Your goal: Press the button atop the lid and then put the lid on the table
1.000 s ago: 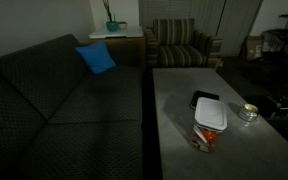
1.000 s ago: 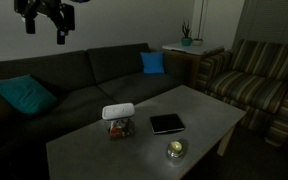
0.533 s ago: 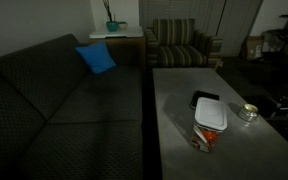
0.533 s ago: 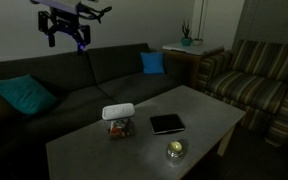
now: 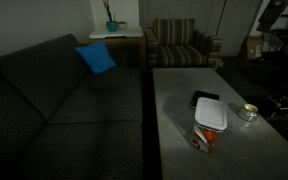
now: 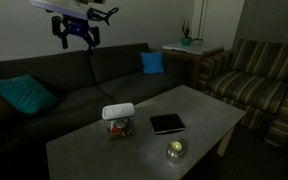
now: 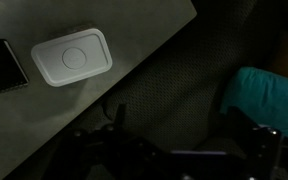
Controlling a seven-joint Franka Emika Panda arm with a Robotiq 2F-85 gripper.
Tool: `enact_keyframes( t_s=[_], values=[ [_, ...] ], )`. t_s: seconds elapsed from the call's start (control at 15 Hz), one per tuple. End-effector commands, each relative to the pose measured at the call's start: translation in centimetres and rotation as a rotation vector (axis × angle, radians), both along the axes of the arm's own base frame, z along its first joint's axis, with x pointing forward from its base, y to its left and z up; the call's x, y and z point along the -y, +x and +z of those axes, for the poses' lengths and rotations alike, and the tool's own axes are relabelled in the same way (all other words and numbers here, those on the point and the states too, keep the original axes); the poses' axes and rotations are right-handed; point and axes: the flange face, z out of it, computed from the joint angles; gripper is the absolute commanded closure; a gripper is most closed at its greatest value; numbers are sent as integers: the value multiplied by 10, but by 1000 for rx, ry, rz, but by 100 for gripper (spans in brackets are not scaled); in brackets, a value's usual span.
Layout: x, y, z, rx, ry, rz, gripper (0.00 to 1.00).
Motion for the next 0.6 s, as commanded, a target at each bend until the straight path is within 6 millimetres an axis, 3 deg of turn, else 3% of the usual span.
enact_keyframes(
  t_s=[0.0, 0.33, 0.53],
  values=[
    [1, 2, -6, -4, -19, -5, 0],
    [5, 38, -32, 92, -4, -102, 0],
    [8, 63, -59, 124, -35, -126, 0]
  ],
)
